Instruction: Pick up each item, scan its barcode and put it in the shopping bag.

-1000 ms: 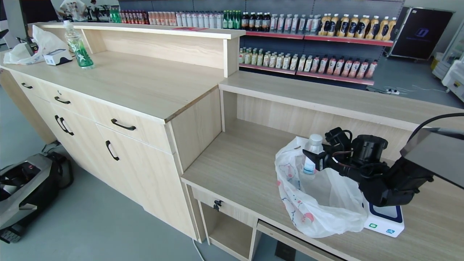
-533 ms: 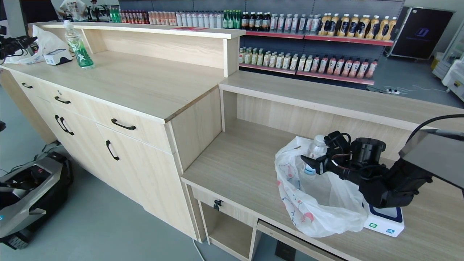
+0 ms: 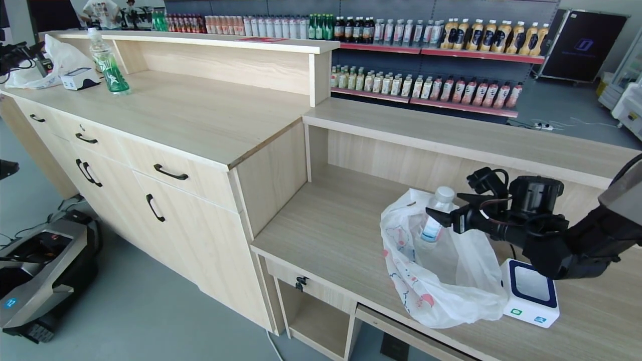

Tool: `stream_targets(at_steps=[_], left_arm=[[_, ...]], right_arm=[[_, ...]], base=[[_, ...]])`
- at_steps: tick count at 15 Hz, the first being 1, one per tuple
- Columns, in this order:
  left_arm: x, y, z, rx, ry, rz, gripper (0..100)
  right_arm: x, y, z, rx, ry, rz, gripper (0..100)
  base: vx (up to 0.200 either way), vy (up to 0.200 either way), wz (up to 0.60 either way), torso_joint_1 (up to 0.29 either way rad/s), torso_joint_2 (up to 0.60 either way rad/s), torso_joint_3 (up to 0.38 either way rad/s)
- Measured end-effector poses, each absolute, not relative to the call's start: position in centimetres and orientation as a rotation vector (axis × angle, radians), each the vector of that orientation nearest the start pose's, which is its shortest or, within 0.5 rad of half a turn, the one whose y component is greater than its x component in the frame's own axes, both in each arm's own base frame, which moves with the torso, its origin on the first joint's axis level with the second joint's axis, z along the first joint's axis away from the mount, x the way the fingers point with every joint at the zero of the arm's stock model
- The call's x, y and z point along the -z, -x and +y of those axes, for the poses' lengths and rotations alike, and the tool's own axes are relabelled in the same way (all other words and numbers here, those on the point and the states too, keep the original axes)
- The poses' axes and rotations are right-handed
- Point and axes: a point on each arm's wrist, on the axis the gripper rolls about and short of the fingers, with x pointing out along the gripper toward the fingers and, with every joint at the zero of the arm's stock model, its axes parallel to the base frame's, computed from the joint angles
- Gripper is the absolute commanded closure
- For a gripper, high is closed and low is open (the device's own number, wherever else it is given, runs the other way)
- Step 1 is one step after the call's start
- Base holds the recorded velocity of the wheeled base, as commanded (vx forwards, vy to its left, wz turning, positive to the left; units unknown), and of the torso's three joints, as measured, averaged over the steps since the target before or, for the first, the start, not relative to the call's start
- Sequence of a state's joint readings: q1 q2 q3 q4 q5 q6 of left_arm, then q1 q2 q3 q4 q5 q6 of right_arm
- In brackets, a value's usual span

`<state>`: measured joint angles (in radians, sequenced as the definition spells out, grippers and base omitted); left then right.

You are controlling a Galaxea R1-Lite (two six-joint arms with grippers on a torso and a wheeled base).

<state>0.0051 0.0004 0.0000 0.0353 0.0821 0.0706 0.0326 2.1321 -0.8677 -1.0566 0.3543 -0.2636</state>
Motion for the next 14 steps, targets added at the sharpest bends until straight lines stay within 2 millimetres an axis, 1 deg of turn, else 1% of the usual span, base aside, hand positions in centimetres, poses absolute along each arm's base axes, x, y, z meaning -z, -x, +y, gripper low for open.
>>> stream_targets(at_steps=[1,3,5,6,8,10,11,12,14], left_arm=[[-7.2,2.3,0.2,-0.086,-0.072,0.038,0],[-7.2,2.3,0.2,-0.086,-0.072,0.038,0],[-7.2,2.3,0.2,-0.086,-0.072,0.038,0],[-7.2,2.3,0.2,-0.086,-0.072,0.038,0],[-7.2,2.3,0.2,-0.086,-0.072,0.039,0],[-7.2,2.3,0.2,-0.087,-0.072,0.038,0],[-7.2,2.3,0.2,-0.086,-0.072,0.038,0],[-7.2,2.3,0.2,-0.086,-0.072,0.038,0],[-7.2,2.3,0.2,-0.086,-0.072,0.038,0]], right_arm=[[-10.2,-37.2,1.9,-0.407,0.23,0.145,0],[-13.1,-34.4,1.5,-0.395,0.252,0.121,0],[-16.1,-31.1,0.6,-0.368,0.307,0.094,0],[-17.2,-29.6,-0.4,-0.34,0.379,0.095,0],[-19.0,-27.0,-3.6,-0.254,0.511,0.105,0],[-20.7,-25.3,-5.6,-0.167,0.531,0.105,0],[-21.1,-24.5,-6.7,-0.113,0.515,0.134,0],[-21.0,-23.6,-7.7,-0.068,0.492,0.187,0],[-19.9,-21.7,-9.9,0.017,0.416,0.342,0]], base=[[0.0,0.0,0.0,0.0,0.0,0.0],[0.0,0.0,0.0,0.0,0.0,0.0],[0.0,0.0,-0.6,0.0,0.0,0.0],[0.0,0.0,-0.6,0.002,0.0,0.007],[0.0,0.0,-0.6,0.007,0.0,0.007],[0.0,0.0,-0.6,0.005,0.0,0.002],[0.0,0.0,-0.6,-0.002,0.0,0.002],[0.0,0.0,-0.6,0.007,0.0,0.002],[0.0,0.0,-0.6,0.005,0.0,0.002]])
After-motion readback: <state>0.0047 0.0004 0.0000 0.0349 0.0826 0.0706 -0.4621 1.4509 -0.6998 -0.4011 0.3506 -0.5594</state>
